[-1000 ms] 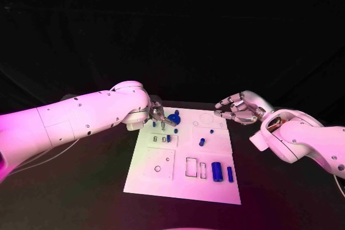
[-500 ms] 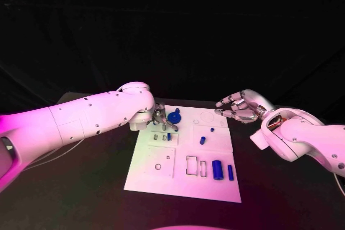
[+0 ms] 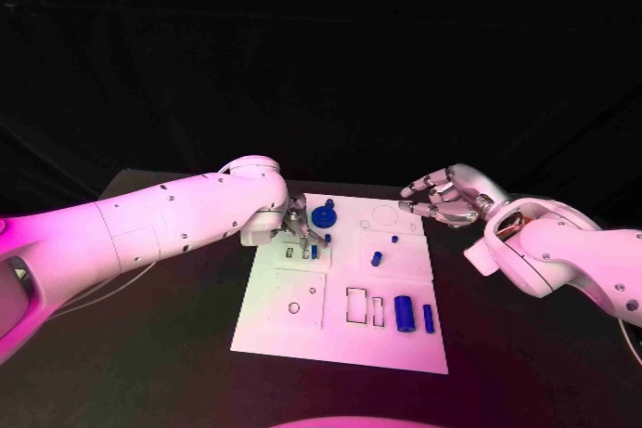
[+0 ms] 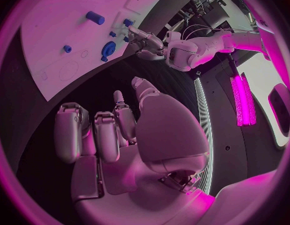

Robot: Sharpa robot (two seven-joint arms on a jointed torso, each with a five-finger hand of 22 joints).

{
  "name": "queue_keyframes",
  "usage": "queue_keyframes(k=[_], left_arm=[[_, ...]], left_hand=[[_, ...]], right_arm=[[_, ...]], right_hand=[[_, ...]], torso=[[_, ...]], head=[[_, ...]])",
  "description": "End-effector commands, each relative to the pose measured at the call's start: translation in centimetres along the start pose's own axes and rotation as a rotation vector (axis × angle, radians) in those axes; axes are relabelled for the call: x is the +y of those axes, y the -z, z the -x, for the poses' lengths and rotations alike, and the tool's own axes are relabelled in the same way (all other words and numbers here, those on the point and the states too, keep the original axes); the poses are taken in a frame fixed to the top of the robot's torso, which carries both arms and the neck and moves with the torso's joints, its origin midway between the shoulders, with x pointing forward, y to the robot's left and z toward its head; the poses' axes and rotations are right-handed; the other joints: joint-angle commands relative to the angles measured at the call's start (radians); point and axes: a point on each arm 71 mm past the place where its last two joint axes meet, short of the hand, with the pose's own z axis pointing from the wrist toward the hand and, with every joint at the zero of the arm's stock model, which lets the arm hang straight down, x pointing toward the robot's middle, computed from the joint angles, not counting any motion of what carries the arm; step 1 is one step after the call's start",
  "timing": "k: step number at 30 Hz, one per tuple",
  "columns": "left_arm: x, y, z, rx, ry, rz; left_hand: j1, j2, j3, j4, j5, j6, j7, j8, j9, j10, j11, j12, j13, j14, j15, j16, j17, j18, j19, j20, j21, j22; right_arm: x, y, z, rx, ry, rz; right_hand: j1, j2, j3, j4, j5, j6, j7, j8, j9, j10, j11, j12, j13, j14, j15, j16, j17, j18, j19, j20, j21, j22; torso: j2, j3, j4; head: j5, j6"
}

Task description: Assemble the parts on the task board

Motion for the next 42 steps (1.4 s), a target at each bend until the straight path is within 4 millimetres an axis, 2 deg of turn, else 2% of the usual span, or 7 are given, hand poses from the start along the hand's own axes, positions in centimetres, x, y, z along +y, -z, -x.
queue_keyframes(k=[1, 9, 17, 31, 42], left_arm=[[0.0, -0.08, -0.16, 0.022, -0.021, 0.004], [0.14, -0.23, -0.33, 0.038, -0.029, 0.005], [-0.04, -0.37, -0.56, 0.039, -0.025, -0.002], [-0.04, -0.37, -0.57, 0.033, -0.002, -0.007], [-0.31, -0.32, -0.66, 0.038, 0.006, -0.017]], left_hand=[[0.009, 0.006, 0.007, 0.0, -0.002, -0.008, 0.001, 0.008, 0.004, -0.008, 0.0, -0.004, 0.003, 0.088, -0.001, -0.006, 0.224, -0.016, -0.007, 0.0, 0.008, 0.004], [0.025, 0.015, 0.011, -0.005, -0.002, -0.014, 0.001, 0.013, 0.017, -0.008, 0.001, -0.002, 0.006, 0.088, 0.0, -0.008, 0.222, -0.016, -0.007, 0.001, 0.011, 0.01], [0.033, 0.017, 0.012, -0.006, -0.002, -0.017, 0.002, 0.016, 0.023, -0.008, 0.001, 0.0, 0.008, 0.088, 0.0, -0.008, 0.223, -0.016, -0.008, 0.002, 0.013, 0.012], [0.031, 0.023, 0.01, -0.002, -0.002, -0.016, 0.001, 0.02, 0.03, -0.002, 0.001, 0.007, 0.017, 0.089, 0.0, -0.005, 0.226, -0.018, -0.005, 0.002, 0.018, 0.02], [0.044, 0.033, 0.014, -0.006, -0.002, -0.019, 0.0, 0.026, 0.041, -0.002, 0.0, 0.009, 0.019, 0.089, -0.001, -0.006, 0.226, -0.018, -0.006, 0.002, 0.021, 0.023]], right_arm=[[0.03, -0.01, -0.14, 0.011, 0.009, 0.003], [0.04, -0.07, -0.21, 0.011, 0.009, 0.002], [0.03, -0.09, -0.22, 0.009, 0.009, -0.001], [0.01, -0.19, -0.31, 0.01, 0.009, -0.003], [0.0, -0.3, -0.51, 0.015, 0.008, -0.006]], right_hand=[[-0.01, -0.001, -0.003, 0.002, 0.004, 0.004, 0.001, 0.007, -0.001, -0.005, -0.003, -0.002, 0.02, 0.082, -0.007, -0.002, 0.176, 0.018, -0.006, 0.002, 0.0, 0.111], [-0.013, 0.0, -0.004, 0.004, 0.005, 0.004, 0.001, 0.008, -0.001, -0.005, -0.003, -0.003, 0.02, 0.082, -0.007, -0.003, 0.175, 0.018, -0.006, 0.002, -0.001, 0.11], [-0.015, 0.0, -0.004, 0.005, 0.006, 0.004, 0.001, 0.008, -0.001, -0.006, -0.003, -0.003, 0.019, 0.082, -0.007, -0.003, 0.174, 0.018, -0.006, 0.002, -0.002, 0.11], [-0.016, 0.0, -0.005, 0.007, 0.007, 0.003, 0.001, 0.008, -0.001, -0.005, -0.003, -0.003, 0.02, 0.082, -0.007, -0.004, 0.174, 0.018, -0.006, 0.001, -0.002, 0.11], [-0.017, 0.001, -0.006, 0.007, 0.008, 0.004, 0.001, 0.009, -0.001, -0.005, -0.003, -0.003, 0.02, 0.082, -0.007, -0.003, 0.175, 0.018, -0.006, 0.001, -0.002, 0.11]], torso=[[0.0, 0.0006, -0.0002], [0.0, -0.0004, -0.0015], [0.0, 0.0009, -0.0001], [0.001, 0.0006, -0.0004], [0.001, 0.0006, -0.0009]], head=[[0.001, -0.001], [0.001, -0.004], [-0.001, -0.005], [-0.001, -0.005], [-0.002, -0.01]])
